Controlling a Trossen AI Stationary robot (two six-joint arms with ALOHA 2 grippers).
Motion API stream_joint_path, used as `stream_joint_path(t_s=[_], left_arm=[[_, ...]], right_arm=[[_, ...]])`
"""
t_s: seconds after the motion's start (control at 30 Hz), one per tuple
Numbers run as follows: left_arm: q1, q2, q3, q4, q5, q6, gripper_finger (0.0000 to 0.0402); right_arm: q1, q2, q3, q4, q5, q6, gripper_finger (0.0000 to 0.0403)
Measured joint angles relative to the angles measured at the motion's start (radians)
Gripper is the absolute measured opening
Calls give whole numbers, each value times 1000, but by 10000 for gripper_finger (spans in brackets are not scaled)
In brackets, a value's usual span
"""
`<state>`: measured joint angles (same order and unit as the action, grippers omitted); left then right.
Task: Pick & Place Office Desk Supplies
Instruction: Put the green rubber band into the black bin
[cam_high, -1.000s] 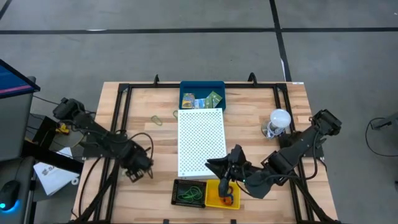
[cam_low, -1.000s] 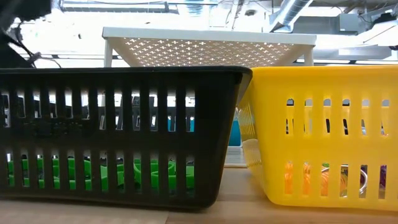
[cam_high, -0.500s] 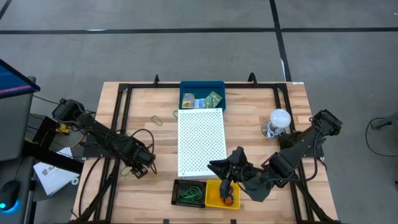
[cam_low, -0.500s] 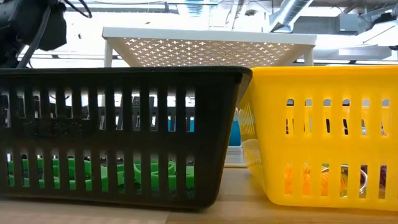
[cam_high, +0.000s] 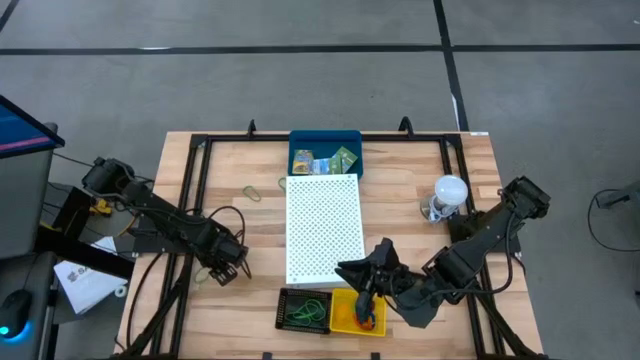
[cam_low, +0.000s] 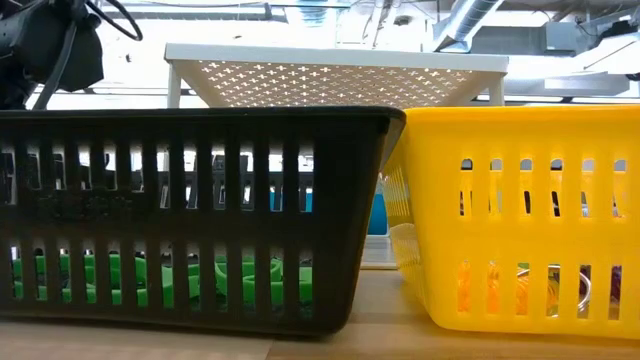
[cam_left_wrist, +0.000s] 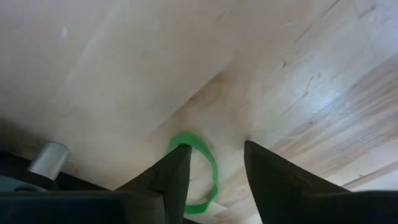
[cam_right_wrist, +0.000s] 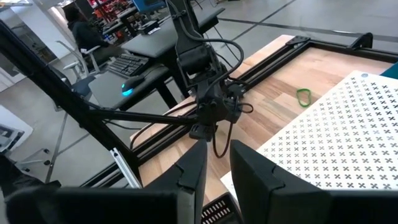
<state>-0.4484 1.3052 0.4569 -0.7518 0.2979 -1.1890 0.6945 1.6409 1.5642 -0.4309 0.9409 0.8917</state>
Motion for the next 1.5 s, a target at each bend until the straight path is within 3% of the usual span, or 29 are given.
stream_joint_path(t_s=[0.47, 0.73, 0.87, 1.03, 1.17, 1.4, 1.5], left_arm=[[0, 1, -3, -29, -28, 4, 8], [-2, -95, 51, -17, 5, 78, 1], [-42, -187, 166, 78, 114, 159, 1], [-87, -232, 315, 474, 205, 166, 0], [-68, -152, 438, 706, 163, 204, 0], [144, 181, 769, 658, 37, 545, 0], [174, 296, 904, 573, -12, 650, 0]], right_arm=[[6, 0, 0, -3, 2, 0, 68], [19, -6, 0, -11, 2, -6, 68], [20, -7, 0, -14, 6, -9, 68], [19, -7, 0, -27, 6, -8, 68], [22, -7, 0, -35, 6, -3, 68], [23, -9, 0, -48, 30, -1, 68], [24, -36, -1, -46, 32, 4, 68]])
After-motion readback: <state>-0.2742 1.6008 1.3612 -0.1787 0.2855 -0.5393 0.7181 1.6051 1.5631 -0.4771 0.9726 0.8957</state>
